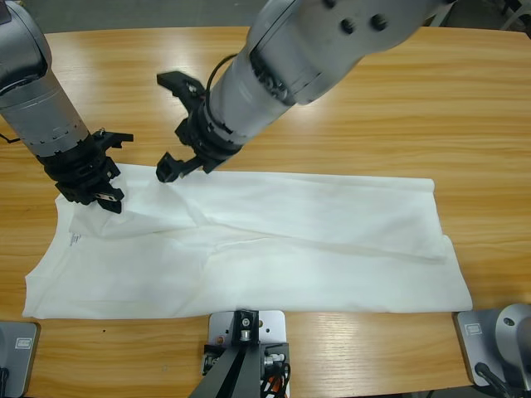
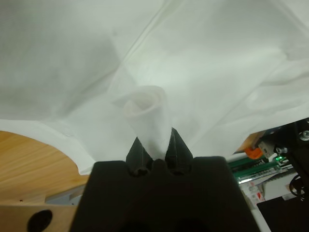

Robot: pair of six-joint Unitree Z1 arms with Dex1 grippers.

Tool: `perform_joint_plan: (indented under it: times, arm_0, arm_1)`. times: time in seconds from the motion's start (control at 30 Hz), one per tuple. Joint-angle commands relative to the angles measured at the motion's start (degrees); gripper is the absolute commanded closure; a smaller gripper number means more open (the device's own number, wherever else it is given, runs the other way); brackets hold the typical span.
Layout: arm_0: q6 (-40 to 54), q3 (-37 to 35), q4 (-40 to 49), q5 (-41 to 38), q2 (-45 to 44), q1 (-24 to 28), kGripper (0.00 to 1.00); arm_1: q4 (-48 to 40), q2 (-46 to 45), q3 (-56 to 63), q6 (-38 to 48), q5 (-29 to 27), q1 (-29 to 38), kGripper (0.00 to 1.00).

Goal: Fold clothes

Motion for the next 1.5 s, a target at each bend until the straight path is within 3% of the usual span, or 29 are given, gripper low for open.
perform_joint_plan:
  times: [0.03, 0.47, 0.63, 1.07, 1.13, 1.2, 1.23, 1.4, 1.5]
  arm_0:
    - [-0.49, -0.38, -0.77, 0.10, 0.61, -0.48, 1.000]
    - [-0.41, -0.28, -0.63, 0.01, 0.95, -0.48, 1.000]
    - [-0.41, -0.42, -0.72, 0.01, 1.35, -0.48, 1.000]
    - [-0.32, -0.37, -0.63, -0.08, 1.37, -0.65, 1.000]
    - [-0.32, -0.37, -0.63, -0.06, 1.44, -0.65, 1.000]
    - [-0.32, -0.40, -0.63, -0.08, 1.53, -0.65, 1.000]
    - [-0.32, -0.44, -0.63, -0.08, 1.53, -0.69, 1.000]
    - [-0.32, -0.35, -0.63, -0.06, 1.44, -0.74, 1.000]
    - [-0.32, -0.37, -0.63, -0.08, 1.44, -0.74, 1.000]
  arm_1:
    - [0.42, 6.60, -0.66, -0.67, 1.07, 0.82, 0.073]
    - [-0.05, 12.45, -5.76, -0.79, 6.33, 1.35, 0.083]
    - [0.27, 13.08, -6.92, -1.23, 7.38, 1.35, 0.214]
    - [0.62, 15.72, -9.06, -1.37, 7.65, 1.35, 0.221]
    - [0.85, 15.83, -9.20, -1.81, 8.10, 1.35, 0.312]
    - [0.95, 15.91, -9.19, -2.43, 8.54, 1.35, 0.525]
    - [0.99, 15.95, -9.13, -2.60, 8.54, 1.35, 0.562]
    - [1.04, 16.32, -9.26, -2.46, 7.93, 1.35, 0.533]
    - [1.16, 16.35, -9.38, -2.09, 7.45, 1.35, 0.450]
